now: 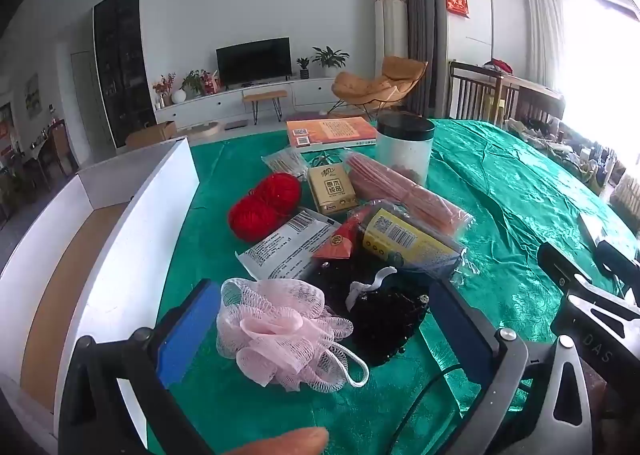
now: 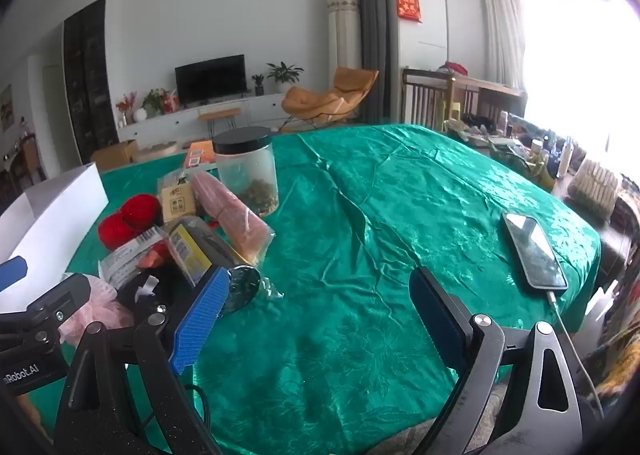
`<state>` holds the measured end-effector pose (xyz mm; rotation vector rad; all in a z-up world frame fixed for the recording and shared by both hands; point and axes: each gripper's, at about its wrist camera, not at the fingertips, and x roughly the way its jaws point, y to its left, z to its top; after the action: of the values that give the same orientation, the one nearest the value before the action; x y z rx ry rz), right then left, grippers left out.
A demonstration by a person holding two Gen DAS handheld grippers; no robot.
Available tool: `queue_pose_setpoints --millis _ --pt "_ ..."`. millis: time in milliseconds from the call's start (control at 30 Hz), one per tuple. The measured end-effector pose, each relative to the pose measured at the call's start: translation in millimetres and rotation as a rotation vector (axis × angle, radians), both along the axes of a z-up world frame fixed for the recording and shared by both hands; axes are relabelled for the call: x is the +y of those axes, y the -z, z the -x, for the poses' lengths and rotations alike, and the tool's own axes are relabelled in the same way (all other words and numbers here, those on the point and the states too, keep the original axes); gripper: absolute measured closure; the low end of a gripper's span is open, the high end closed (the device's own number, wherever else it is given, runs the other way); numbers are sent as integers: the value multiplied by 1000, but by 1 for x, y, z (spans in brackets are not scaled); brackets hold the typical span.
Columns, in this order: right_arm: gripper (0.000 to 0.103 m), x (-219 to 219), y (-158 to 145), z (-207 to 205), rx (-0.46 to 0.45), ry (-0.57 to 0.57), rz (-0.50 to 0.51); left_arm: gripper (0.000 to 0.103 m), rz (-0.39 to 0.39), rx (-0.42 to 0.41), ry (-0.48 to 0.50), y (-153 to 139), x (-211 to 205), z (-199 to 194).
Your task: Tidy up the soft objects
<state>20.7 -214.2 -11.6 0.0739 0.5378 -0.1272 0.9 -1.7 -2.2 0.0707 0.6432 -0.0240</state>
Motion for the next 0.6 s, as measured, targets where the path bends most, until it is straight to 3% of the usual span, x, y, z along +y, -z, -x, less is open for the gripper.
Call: queue_pose_setpoints --millis 600 --pt "10 -1 -1 1 -3 0 -3 0 -10 26 2 6 3 7"
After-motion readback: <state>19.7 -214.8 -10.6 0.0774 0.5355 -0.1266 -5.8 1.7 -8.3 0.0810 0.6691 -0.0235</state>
